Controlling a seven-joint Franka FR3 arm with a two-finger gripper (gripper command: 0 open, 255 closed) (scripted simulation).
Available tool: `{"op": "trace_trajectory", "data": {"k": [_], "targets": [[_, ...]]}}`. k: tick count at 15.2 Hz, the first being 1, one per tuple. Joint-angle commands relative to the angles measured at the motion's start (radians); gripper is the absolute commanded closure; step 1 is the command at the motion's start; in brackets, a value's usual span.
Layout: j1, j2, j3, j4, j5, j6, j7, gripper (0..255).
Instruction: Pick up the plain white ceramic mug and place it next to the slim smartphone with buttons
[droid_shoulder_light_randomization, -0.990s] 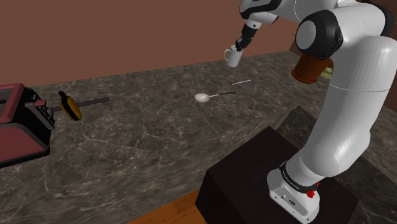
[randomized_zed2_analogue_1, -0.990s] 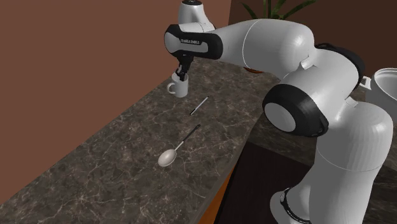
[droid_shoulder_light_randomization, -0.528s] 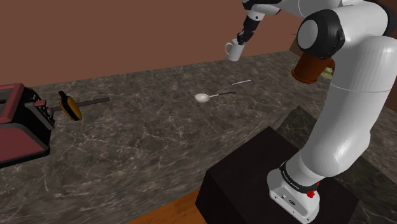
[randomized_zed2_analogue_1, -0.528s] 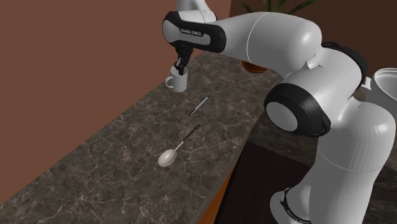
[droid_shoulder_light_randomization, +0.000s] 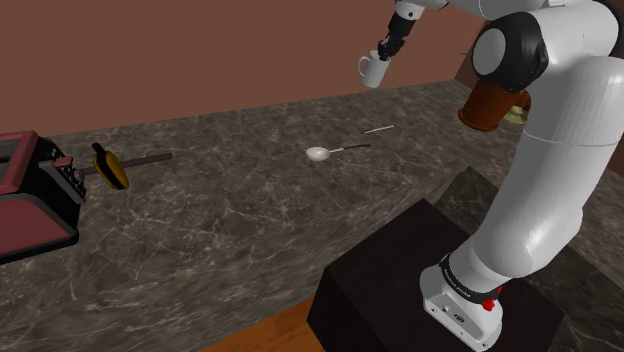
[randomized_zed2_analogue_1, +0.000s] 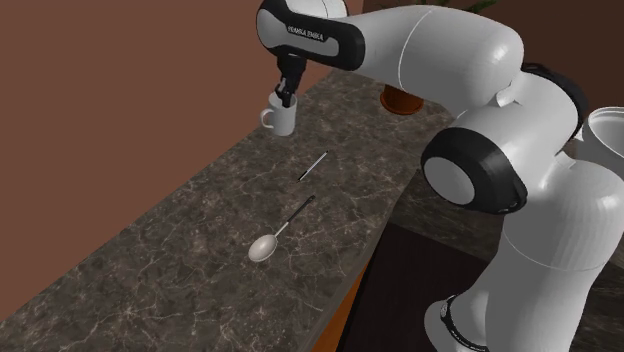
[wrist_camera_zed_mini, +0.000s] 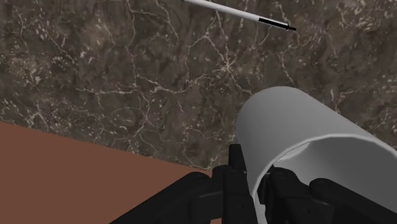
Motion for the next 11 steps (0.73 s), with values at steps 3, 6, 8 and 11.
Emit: {"op": "trace_trajectory", "data": {"k": [3,6,8,11], "targets": [[0.005,-0.121,-0.024,-0.165,-0.037,0.047,-0.039,255],[0.001,-0.216,-0.044,-0.285,-0.071,0.077,-0.070,255],[-0.005,-0.276,-0.057,-0.356,-0.095,0.092,-0.089,255],[-0.020,-0.361,-0.077,-0.450,-0.132,0.108,-0.118,255]]}}
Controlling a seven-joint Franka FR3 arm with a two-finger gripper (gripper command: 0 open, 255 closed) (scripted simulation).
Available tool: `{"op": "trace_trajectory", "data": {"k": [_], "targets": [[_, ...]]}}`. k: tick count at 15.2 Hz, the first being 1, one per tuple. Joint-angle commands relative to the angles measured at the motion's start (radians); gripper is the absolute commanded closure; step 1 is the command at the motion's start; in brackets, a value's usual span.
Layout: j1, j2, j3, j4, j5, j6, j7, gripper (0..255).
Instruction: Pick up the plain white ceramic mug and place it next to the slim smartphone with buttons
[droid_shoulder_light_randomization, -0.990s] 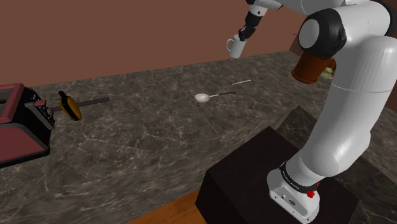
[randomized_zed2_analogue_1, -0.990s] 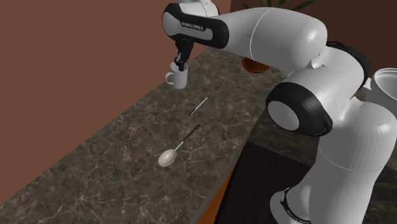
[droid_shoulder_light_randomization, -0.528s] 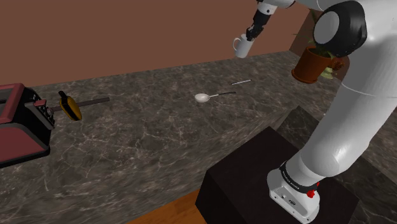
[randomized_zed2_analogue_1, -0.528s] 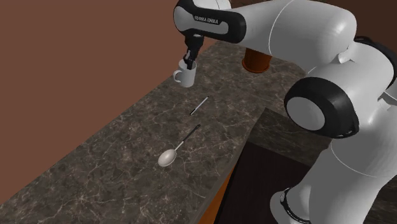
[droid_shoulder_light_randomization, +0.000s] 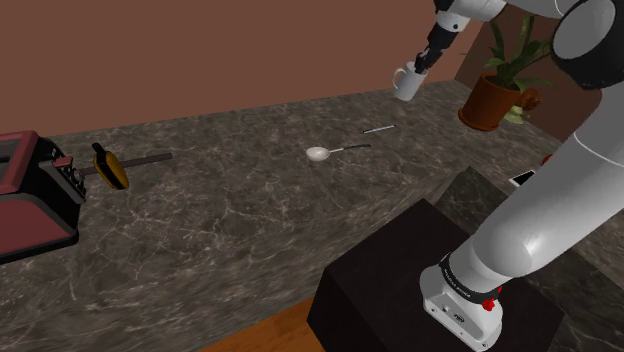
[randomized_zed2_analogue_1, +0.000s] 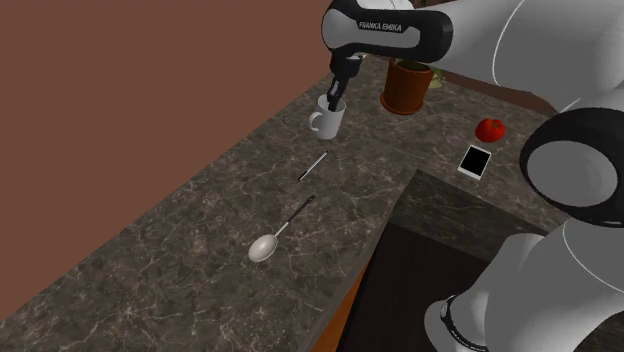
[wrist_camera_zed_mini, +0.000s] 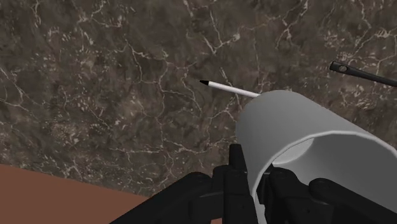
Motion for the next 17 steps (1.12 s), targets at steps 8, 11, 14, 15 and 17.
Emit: {"op": "trace_trajectory", "data": {"k": [8,11,14,15,17], "targets": [[-0.070,-0.243,-0.062,-0.232,-0.121,0.012,-0.093,255],[-0.102,-0.307,-0.085,-0.282,-0.158,0.003,-0.130,255],[-0.136,-0.365,-0.111,-0.322,-0.194,-0.010,-0.172,255],[-0.148,-0.382,-0.121,-0.332,-0.205,-0.015,-0.187,255],[-0.172,-0.414,-0.141,-0.350,-0.228,-0.026,-0.219,255]]}}
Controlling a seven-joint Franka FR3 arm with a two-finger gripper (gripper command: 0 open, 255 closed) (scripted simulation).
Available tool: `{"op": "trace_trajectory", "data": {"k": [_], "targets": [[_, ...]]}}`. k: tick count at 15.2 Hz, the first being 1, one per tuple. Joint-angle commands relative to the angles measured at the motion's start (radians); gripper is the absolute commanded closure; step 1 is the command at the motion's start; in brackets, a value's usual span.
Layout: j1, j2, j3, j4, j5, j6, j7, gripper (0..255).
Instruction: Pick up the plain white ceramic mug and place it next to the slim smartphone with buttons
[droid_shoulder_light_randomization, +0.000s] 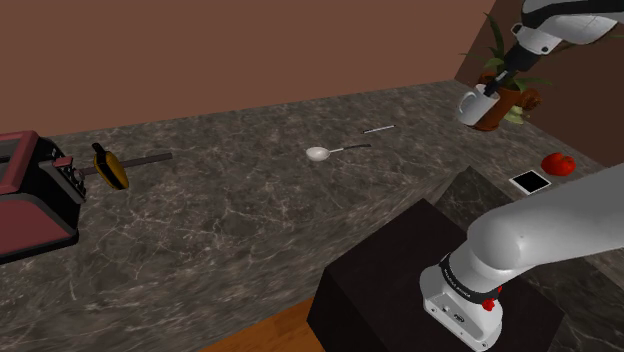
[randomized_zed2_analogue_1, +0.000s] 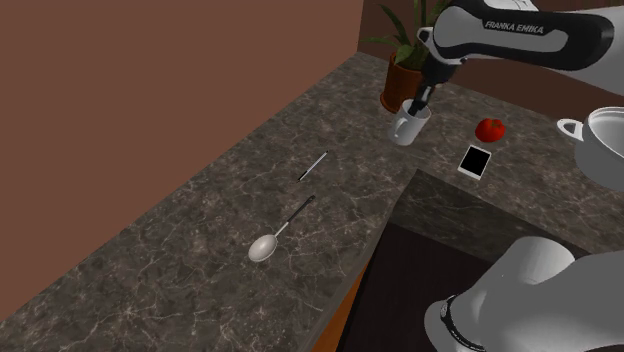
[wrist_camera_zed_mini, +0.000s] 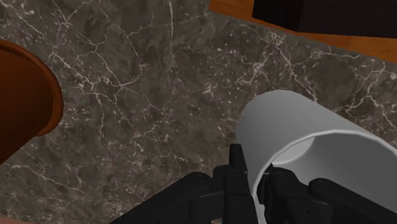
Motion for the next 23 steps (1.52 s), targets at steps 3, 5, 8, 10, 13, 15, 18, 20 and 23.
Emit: {"op": "trace_trajectory", "data": {"k": [3,5,8,10,13,15,18,20,23], "targets": [[-0.051,-0.072,-0.040,-0.043,-0.050,-0.022,-0.065,255],[-0.074,-0.095,-0.064,-0.049,-0.070,-0.036,-0.101,255],[-0.104,-0.122,-0.105,-0.050,-0.098,-0.057,-0.159,255],[-0.123,-0.135,-0.135,-0.044,-0.114,-0.071,-0.201,255],[-0.147,-0.146,-0.184,-0.028,-0.135,-0.092,-0.266,255],[-0.159,-0.147,-0.221,-0.012,-0.146,-0.106,-0.312,255],[-0.171,-0.141,-0.281,0.020,-0.158,-0.125,-0.385,255],[-0.173,-0.131,-0.327,0.047,-0.163,-0.138,-0.435,255],[-0.166,-0.107,-0.407,0.096,-0.163,-0.155,-0.515,255]]}}
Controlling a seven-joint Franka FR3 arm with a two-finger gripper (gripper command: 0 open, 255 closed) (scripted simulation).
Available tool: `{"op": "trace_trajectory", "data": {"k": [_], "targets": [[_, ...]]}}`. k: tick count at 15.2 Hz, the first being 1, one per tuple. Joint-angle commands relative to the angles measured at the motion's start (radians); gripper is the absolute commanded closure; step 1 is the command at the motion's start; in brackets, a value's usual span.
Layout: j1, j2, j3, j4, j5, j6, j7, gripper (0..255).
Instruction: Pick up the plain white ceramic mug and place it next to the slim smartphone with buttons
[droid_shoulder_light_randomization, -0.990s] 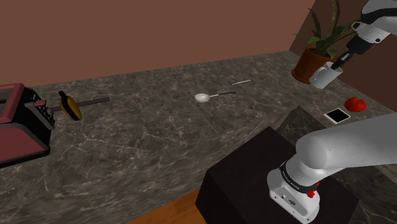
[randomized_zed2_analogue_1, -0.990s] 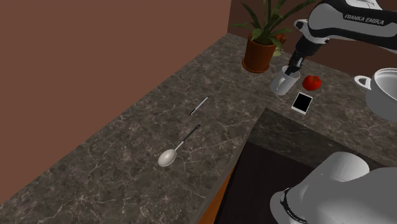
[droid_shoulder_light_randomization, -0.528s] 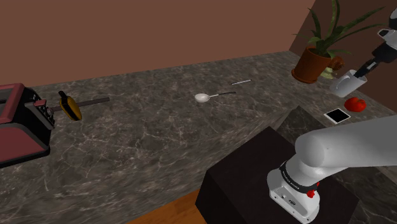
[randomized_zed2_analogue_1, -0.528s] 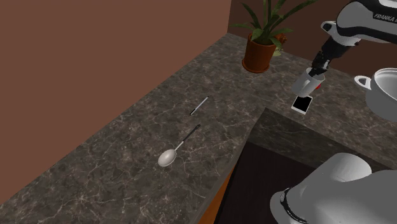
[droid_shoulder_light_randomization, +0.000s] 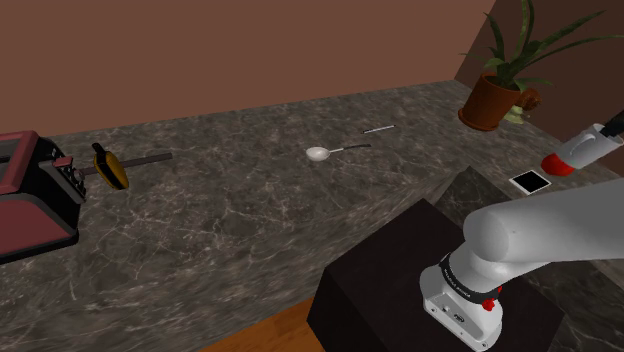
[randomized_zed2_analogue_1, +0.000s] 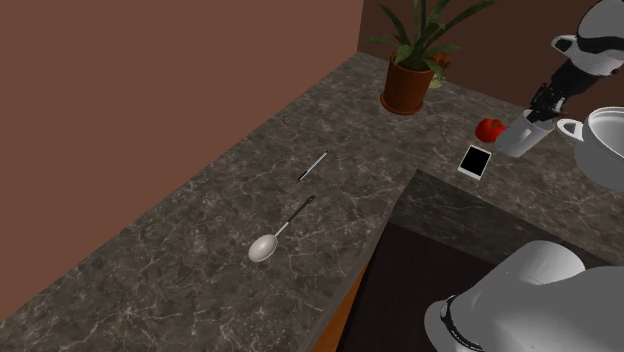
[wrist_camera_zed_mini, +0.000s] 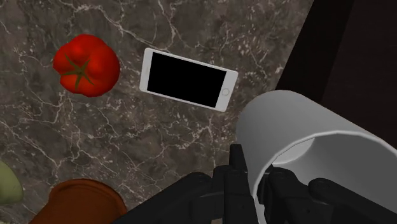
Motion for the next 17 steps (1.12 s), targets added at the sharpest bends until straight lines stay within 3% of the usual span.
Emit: {"op": "trace_trajectory", "data": {"k": [1,5,7,17], "targets": [[0.011,0.022,-0.062,0.036,0.004,-0.010,-0.060,255],[0.063,0.078,-0.212,0.120,0.027,-0.031,-0.179,255],[0.125,0.115,-0.329,0.176,0.049,-0.044,-0.249,255],[0.162,0.119,-0.399,0.062,0.041,0.086,-0.260,255]]}}
